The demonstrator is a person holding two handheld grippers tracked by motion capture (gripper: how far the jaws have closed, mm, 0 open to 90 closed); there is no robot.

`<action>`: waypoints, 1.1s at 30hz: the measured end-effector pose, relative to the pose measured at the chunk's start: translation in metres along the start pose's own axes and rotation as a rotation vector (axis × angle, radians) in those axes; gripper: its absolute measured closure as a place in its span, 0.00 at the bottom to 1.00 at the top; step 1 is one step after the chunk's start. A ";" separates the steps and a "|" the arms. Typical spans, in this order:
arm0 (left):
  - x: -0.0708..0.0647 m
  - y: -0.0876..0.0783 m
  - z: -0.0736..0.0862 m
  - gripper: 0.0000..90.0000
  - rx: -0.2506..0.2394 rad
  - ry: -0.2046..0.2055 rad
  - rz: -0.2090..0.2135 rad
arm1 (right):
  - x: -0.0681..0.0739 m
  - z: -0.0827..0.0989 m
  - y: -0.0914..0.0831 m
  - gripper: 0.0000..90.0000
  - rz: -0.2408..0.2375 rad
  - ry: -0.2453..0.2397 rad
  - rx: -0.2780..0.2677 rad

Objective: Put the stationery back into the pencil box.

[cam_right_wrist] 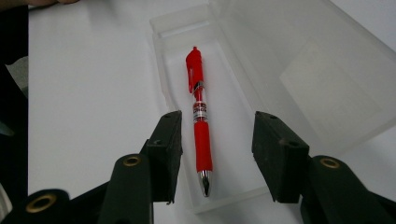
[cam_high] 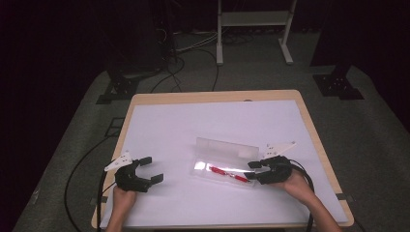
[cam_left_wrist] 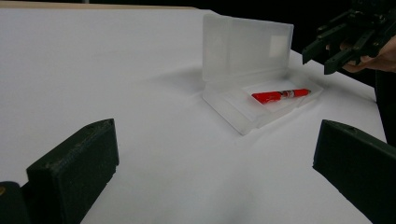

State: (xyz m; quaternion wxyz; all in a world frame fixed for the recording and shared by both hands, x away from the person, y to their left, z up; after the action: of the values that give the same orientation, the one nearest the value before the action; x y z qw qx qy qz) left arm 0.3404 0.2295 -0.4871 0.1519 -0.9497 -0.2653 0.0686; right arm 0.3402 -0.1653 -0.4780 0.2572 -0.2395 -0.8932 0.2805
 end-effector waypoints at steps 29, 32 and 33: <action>0.000 0.000 0.000 0.00 0.000 0.000 0.003 | -0.008 0.024 -0.026 0.54 0.027 0.032 -0.020; 0.000 0.000 0.000 0.00 0.000 0.001 0.004 | -0.010 0.028 -0.028 0.53 0.033 0.047 -0.023; 0.000 0.000 0.000 0.00 0.000 0.001 0.004 | -0.011 0.030 -0.029 0.53 0.034 0.046 -0.025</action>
State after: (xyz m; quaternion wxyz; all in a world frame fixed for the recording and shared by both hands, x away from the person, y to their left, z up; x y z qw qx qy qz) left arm 0.3401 0.2295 -0.4871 0.1521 -0.9501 -0.2635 0.0686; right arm 0.3230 -0.2038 -0.4848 0.2700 -0.2641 -0.8863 0.2681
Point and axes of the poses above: each handheld gripper's, and its own axes: y roughly forward along the jaws, z roughly out of its underside, x roughly to its left, the point moved 6 cm from there along y, roughly forward along the jaws, and after that the axes turned 13 degrees about y, right-handed, at the moved point
